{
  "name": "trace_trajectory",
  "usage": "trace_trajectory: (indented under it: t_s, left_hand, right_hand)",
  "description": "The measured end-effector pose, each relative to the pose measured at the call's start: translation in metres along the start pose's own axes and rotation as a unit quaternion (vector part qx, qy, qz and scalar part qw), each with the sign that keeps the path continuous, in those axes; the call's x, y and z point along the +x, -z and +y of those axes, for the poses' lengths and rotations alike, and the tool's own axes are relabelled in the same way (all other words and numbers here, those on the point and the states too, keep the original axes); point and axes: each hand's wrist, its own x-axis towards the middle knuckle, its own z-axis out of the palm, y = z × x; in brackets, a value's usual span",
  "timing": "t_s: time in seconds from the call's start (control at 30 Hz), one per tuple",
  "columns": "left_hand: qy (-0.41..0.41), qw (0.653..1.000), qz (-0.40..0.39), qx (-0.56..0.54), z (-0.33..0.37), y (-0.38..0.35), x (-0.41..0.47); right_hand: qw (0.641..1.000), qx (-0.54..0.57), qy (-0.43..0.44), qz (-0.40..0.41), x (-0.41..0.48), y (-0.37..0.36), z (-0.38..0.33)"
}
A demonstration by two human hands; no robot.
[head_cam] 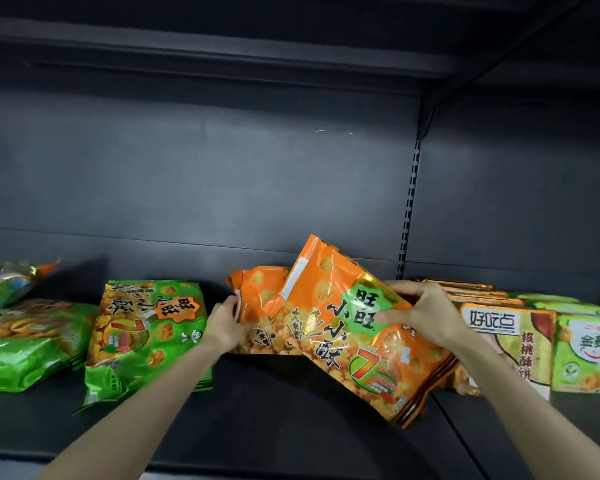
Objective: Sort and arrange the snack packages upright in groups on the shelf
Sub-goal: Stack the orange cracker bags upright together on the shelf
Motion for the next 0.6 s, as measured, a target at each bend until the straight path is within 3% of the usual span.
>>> trace_trajectory:
  t_s: [0.07, 0.13, 0.27, 0.43, 0.53, 0.6]
  left_hand:
    - [0.015, 0.999, 0.002, -0.037, 0.004, 0.005, 0.003]
    - [0.037, 0.989, -0.010, -0.144, 0.011, 0.012, 0.002]
    - [0.026, 0.941, -0.152, -0.300, 0.019, 0.029, -0.005]
    - [0.002, 0.935, -0.265, -0.234, 0.015, 0.031, -0.014]
    - [-0.003, 0.938, -0.260, -0.231, 0.009, 0.031, -0.012]
    - [-0.003, 0.943, -0.251, -0.221, 0.011, 0.031, -0.014]
  right_hand:
    - [1.000, 0.001, 0.012, -0.008, 0.005, 0.000, -0.001]
    - [1.000, -0.008, 0.025, -0.015, 0.011, -0.001, -0.003]
    - [0.995, -0.061, 0.068, -0.045, 0.022, -0.009, -0.013]
    - [0.982, -0.121, 0.124, -0.080, 0.031, -0.036, -0.026]
    - [0.952, -0.250, 0.175, -0.029, 0.038, -0.046, -0.026]
    - [0.929, -0.315, 0.188, 0.050, 0.038, -0.047, -0.021]
